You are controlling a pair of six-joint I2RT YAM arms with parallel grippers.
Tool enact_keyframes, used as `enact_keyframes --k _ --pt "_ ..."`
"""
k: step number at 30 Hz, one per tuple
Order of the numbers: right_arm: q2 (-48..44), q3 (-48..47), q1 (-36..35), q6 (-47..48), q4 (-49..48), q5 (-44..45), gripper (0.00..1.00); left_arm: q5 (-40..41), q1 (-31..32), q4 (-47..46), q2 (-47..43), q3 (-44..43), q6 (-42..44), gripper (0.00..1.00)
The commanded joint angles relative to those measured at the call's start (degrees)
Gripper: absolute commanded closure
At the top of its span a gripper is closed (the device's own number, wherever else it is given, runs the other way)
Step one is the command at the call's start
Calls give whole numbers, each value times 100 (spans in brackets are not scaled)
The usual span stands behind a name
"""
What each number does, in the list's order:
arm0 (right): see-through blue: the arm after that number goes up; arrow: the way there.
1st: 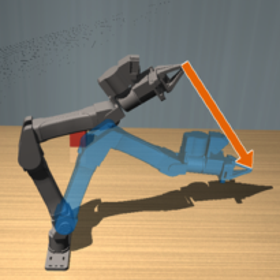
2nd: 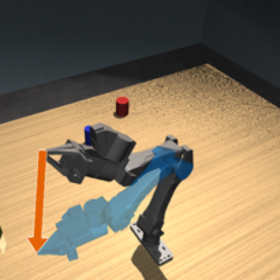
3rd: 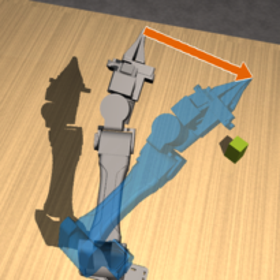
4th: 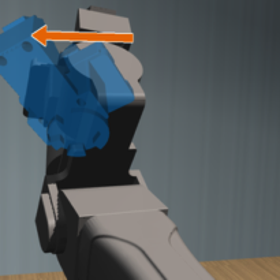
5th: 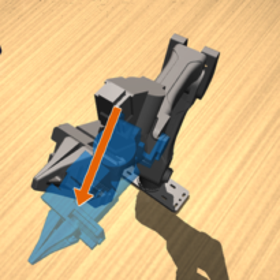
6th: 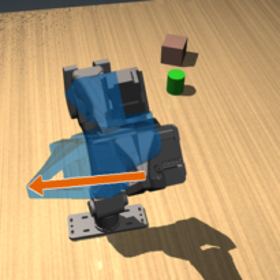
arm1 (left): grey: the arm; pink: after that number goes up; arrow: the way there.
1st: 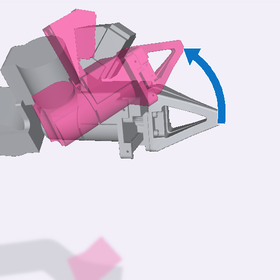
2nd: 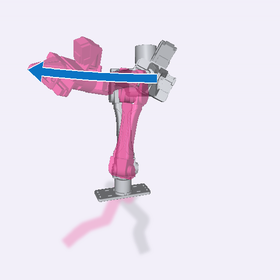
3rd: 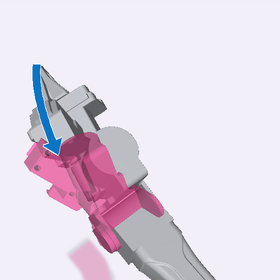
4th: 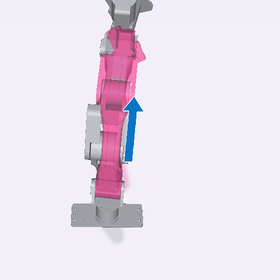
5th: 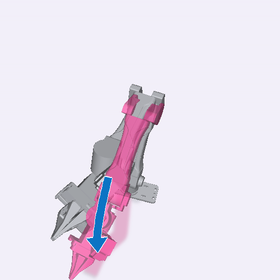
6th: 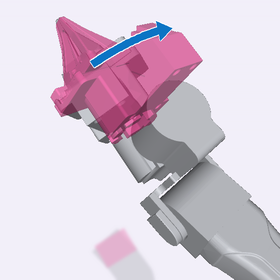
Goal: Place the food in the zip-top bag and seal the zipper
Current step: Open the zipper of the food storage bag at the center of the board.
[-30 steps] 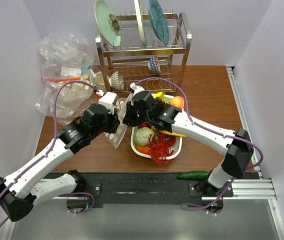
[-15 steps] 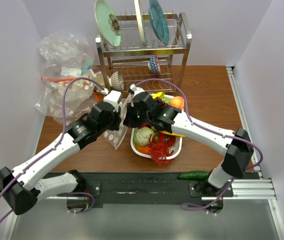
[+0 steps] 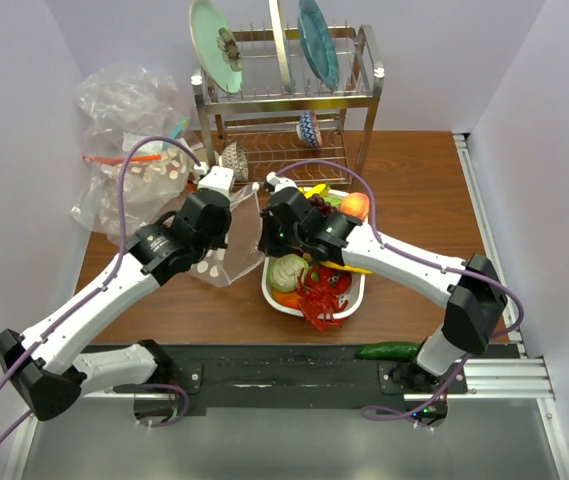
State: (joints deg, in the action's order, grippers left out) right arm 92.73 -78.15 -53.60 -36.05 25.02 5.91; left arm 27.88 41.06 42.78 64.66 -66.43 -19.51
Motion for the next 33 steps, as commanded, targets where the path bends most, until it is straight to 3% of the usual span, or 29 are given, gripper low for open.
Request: enact_keyframes --k 1,5,13,22,25,29,33 --pt "184 45 104 177 3 367 100 840 25 801 -103 -361 -229 100" --pt "219 72 140 283 135 647 100 1316 -36 942 -24 -81 -430 100" --pt "-27 388 201 502 171 1026 97 817 -703 521 -279 324 -107 100" --pt "79 -15 201 906 -463 -379 66 -826 -722 -455 -297 526 395 100" --pt "53 -156 201 1117 -357 -556 59 -977 -722 -631 -104 570 404 100" --pt "-246 -60 201 1311 -322 -897 40 -916 -722 -815 186 588 439 100" --pt "-764 212 201 1416 -305 -1013 31 -846 -722 -921 398 544 492 100"
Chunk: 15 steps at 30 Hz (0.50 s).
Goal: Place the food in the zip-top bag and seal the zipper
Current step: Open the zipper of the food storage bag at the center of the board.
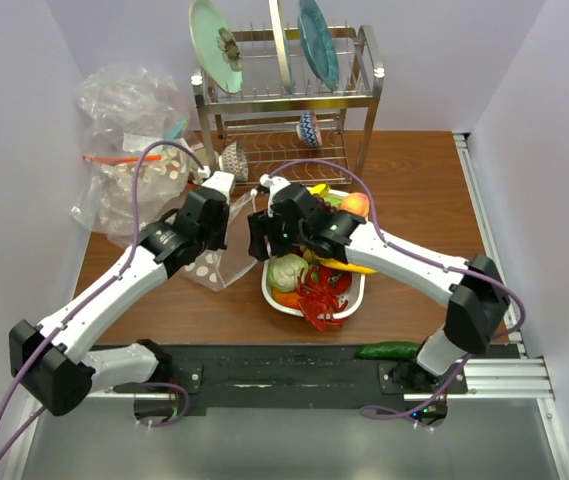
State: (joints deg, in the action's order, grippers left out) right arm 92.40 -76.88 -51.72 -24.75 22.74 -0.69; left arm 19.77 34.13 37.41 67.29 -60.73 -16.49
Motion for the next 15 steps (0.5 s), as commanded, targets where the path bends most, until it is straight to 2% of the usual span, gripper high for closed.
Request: enact_keyframes --k 1,8,10,15 --pt "-837 155 13 374 -33 -379 31 18 -47 -401 179 -44 225 100" --pt "-2083 490 -135 700 905 -784 33 -26 -108 -322 364 -360 331 100" --pt "-2322 569 -267 726 1205 -495 32 -43 -99 -278 408 -422 366 100" --pt "-2832 683 -1198 516 2058 401 30 -35 -99 -278 399 -422 454 100"
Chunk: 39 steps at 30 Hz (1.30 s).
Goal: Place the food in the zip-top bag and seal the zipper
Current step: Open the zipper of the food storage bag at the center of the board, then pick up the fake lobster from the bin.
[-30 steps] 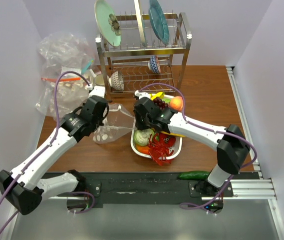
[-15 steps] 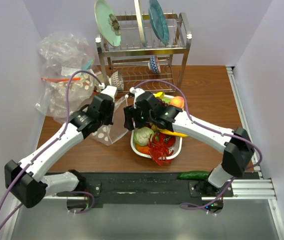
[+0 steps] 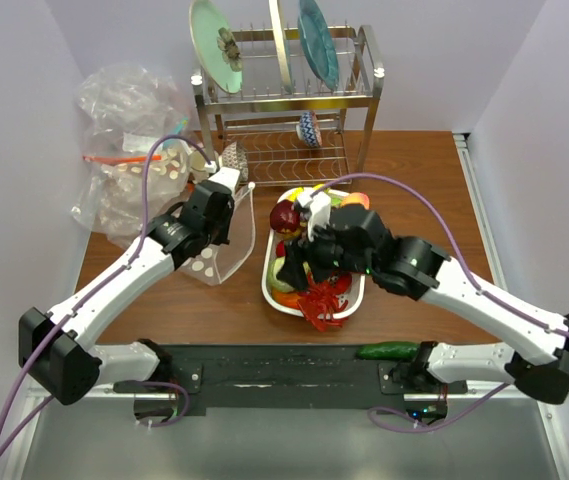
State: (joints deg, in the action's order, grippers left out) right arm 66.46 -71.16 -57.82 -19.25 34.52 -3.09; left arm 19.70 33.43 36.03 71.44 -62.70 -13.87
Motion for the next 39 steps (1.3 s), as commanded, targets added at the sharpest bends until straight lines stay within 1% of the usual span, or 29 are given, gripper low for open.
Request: enact_keyframes --k 1,2,4,5,7,8,11,13,19,23,24,26,27,31,35,39 --pt "-282 119 -746 -88 933 878 29 -28 -38 -158 -25 -217 209 100" --pt "-317 146 -1079 -149 1020 1011 28 -28 -30 -167 -25 -182 209 100" --pt "-230 120 -1406 -360 1161 1248 28 -46 -30 -219 -51 -129 218 100" --pt "-177 93 -1755 -439 1345 1606 28 -46 -30 -237 -42 -103 218 100" --pt "103 -38 -2135 -685 1574 2108 30 -72 -30 -272 -51 -85 218 100" --pt "217 -91 -2467 -782 1793 2607 30 -81 -30 -272 -42 -67 209 100" --pt "570 -267 -2768 -1142 2145 3303 33 -98 -30 -298 -42 -58 200 100" --pt "693 -311 -2857 -1336 2234 3586 34 -98 -30 -298 -60 -58 200 100" --pt "860 -373 -2893 -1652 2480 4333 43 -98 -38 -307 -95 -41 209 100" --pt "904 -355 -2892 -1679 2559 4475 58 -98 -30 -334 -121 -6 209 100" --pt "939 -373 -2893 -1696 2577 4475 72 -107 -30 -325 -121 -6 209 100" --pt "948 -417 -2893 -1723 2647 4440 83 -98 -30 -342 -130 3 209 100" --pt "913 -478 -2893 -1758 2665 4414 90 -107 -30 -342 -148 3 218 100" --pt "694 -601 -2884 -1679 2630 4133 98 -116 -30 -351 -148 3 218 100" --pt "570 -838 -2893 -1635 2796 3765 99 -142 -30 -360 -139 -6 218 100" --pt "728 -1400 -2893 -1626 3323 3676 100 -186 -30 -351 -148 -23 209 100"
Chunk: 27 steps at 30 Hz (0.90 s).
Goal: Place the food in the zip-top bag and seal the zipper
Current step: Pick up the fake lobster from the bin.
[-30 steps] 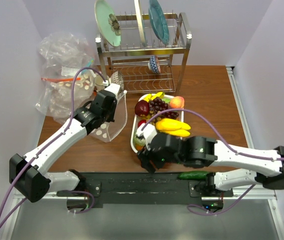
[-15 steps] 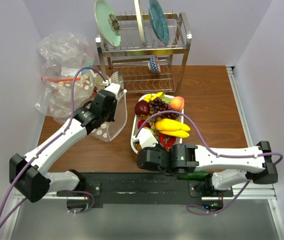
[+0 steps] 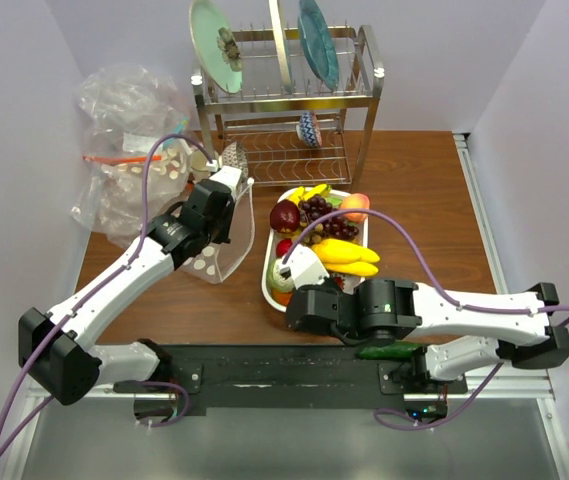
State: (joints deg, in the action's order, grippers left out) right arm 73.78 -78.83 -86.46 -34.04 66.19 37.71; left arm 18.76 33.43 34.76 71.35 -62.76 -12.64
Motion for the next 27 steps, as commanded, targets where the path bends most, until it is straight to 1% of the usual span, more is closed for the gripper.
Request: enact_keyframes --k 1,7,16,21,24,27 --pt "22 -703 -29 -147 331 -379 100 -92 -30 -224 -139 -17 95 100" --pt "-13 -950 -29 -208 780 16 100 -110 -30 -207 -148 -17 95 100" --pt "-100 -1749 -29 -199 1466 377 100 -163 -30 -216 -139 -25 104 100" --pt "-180 -2057 -21 -94 1528 508 100 -171 -30 -207 -148 -52 131 100" --pt "-109 -2330 -21 -103 1896 693 100 -206 -30 -207 -148 -52 131 100" --pt "-197 -2558 -29 -68 1845 607 100 -233 -30 -207 -148 -61 131 100"
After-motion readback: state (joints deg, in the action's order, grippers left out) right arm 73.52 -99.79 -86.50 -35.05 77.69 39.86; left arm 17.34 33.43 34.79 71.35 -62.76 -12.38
